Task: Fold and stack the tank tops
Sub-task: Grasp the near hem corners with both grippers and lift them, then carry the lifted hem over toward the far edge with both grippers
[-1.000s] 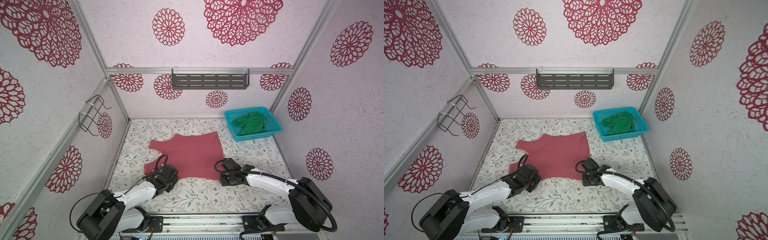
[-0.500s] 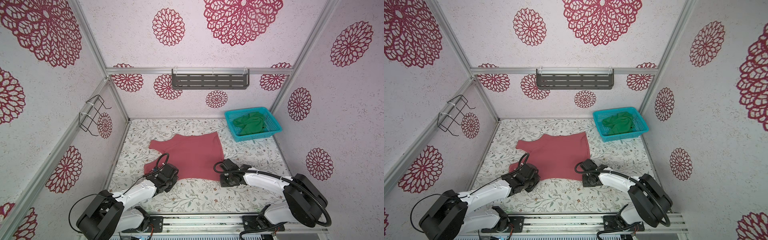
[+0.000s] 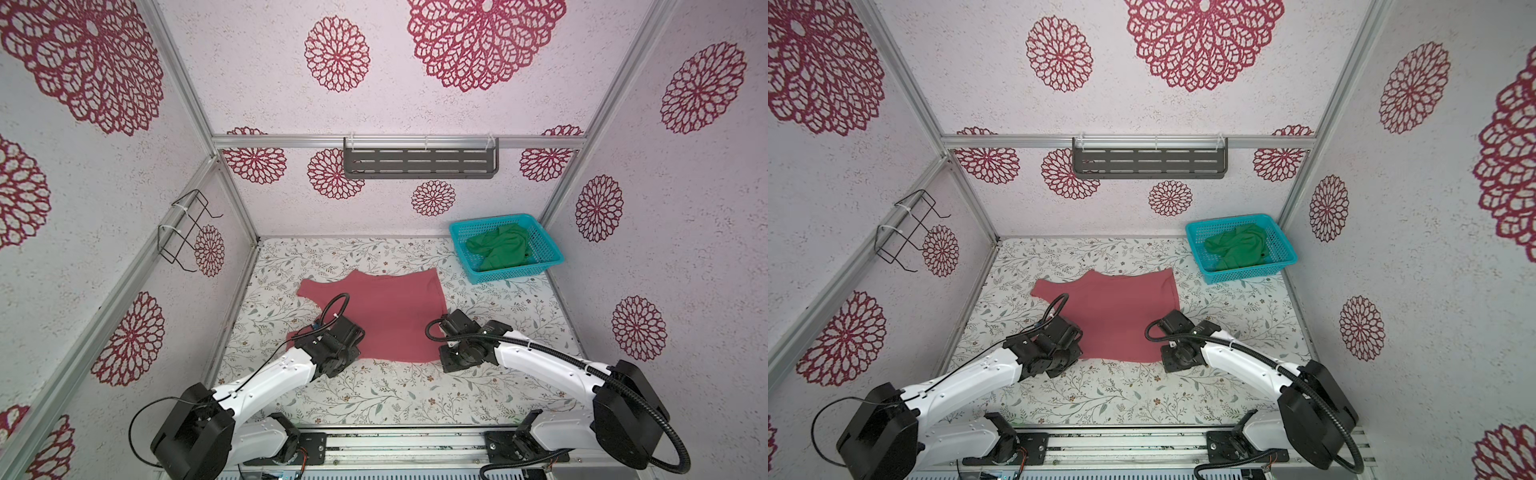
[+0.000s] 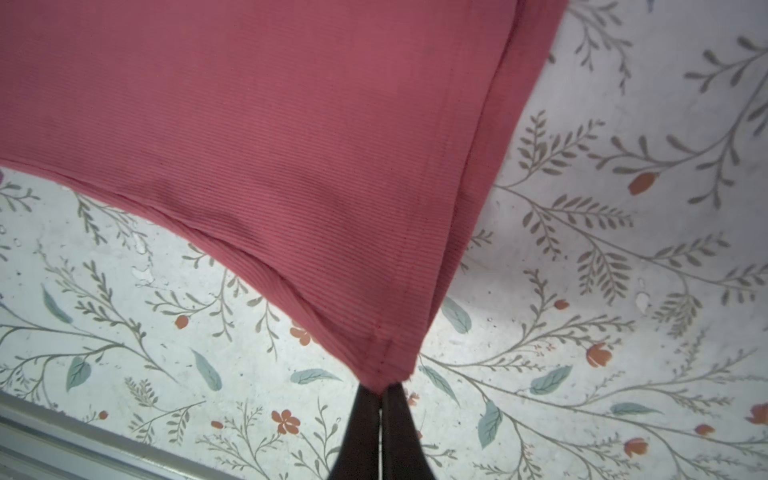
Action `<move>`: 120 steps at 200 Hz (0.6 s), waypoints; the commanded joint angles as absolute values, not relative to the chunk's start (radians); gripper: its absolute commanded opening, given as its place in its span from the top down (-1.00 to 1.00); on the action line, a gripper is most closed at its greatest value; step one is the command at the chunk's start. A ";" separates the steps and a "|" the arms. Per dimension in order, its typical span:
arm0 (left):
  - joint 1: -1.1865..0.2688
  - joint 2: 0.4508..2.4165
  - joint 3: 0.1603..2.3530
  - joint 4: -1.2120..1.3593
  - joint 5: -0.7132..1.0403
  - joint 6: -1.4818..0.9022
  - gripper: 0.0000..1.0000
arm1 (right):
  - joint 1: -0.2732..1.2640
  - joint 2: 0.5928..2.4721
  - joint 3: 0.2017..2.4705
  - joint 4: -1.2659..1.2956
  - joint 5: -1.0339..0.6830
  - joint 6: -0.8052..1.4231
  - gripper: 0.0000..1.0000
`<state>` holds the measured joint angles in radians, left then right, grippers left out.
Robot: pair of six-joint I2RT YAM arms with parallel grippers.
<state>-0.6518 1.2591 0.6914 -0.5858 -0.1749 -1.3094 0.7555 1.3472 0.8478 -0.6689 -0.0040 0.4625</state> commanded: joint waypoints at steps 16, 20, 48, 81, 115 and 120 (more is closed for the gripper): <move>-0.583 1.345 0.780 -0.650 -0.118 -1.102 1.00 | 0.720 1.426 0.950 -0.762 0.027 0.296 1.00; -0.573 1.355 0.789 -0.650 -0.111 -1.087 1.00 | 0.717 1.434 0.960 -0.760 0.035 0.278 1.00; -0.529 1.424 0.853 -0.661 -0.073 -0.983 1.00 | 0.683 1.492 1.007 -0.730 0.095 0.207 1.00; -0.481 1.486 0.926 -0.697 -0.070 -0.892 1.00 | 0.634 1.556 1.051 -0.683 0.090 0.165 1.00; -0.445 1.563 1.004 -0.724 -0.067 -0.806 1.00 | 0.580 1.609 1.089 -0.637 0.102 0.127 1.00; -0.442 1.578 1.017 -0.732 -0.065 -0.794 1.00 | 0.573 1.616 1.095 -0.627 0.104 0.122 1.00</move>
<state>-0.4656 1.5253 0.9623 -0.6865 -0.0692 -0.8959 0.6060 1.5997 1.0534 -0.6624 0.0669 0.1768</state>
